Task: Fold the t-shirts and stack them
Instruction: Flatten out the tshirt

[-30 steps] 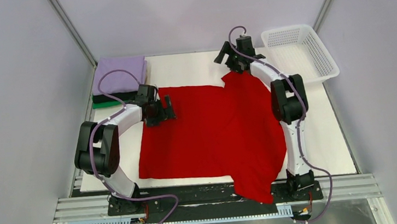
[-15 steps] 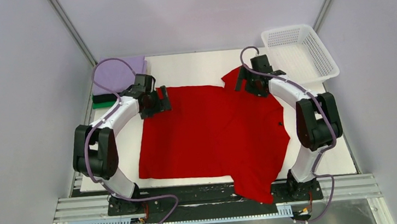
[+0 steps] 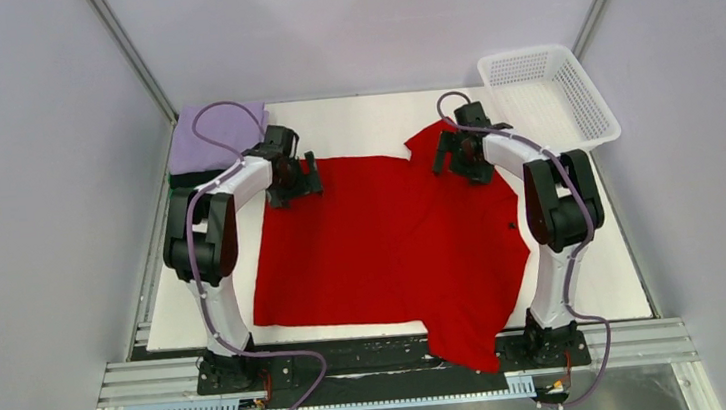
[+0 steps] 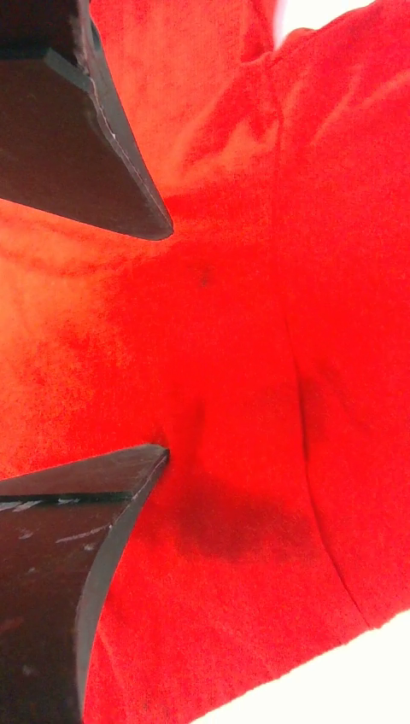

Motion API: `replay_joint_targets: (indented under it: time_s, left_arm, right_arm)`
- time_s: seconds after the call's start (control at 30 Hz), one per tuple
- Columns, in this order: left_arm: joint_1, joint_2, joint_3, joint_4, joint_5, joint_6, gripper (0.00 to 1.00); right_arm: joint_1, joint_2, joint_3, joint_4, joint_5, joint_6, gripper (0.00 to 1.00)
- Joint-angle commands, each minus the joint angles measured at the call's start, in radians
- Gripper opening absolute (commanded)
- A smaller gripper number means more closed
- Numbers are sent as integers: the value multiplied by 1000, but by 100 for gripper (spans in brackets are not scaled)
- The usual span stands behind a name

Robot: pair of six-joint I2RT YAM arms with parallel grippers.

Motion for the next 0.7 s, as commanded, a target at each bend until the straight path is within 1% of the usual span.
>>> replay_joint_targets:
  time_s: [0.0, 0.17, 0.27, 0.33, 0.5, 0.57, 0.67]
  left_arm:
    - [1, 90, 80, -6, -50, -1, 100]
    - [20, 207, 211, -47, -76, 0, 100]
    - [34, 262, 282, -81, -86, -2, 100]
    - [45, 297, 327, -91, -83, -6, 100]
    - [58, 381, 449, -118, -79, 6, 100]
    - [59, 403, 489, -135, -70, 11, 100]
    - [59, 395, 504, -136, -46, 20, 100]
  right_arm:
    - [-41, 88, 70, 5, -3, 11, 100]
    - [-79, 204, 207, -8, -21, -6, 100]
    - [-93, 282, 325, -37, -22, -15, 100]
    - [-108, 336, 402, -46, -58, -17, 100]
    - [-123, 468, 602, -79, -80, -21, 100]
    - [-123, 486, 646, -85, -88, -21, 100]
    - [-121, 454, 646, -85, -102, -17, 100]
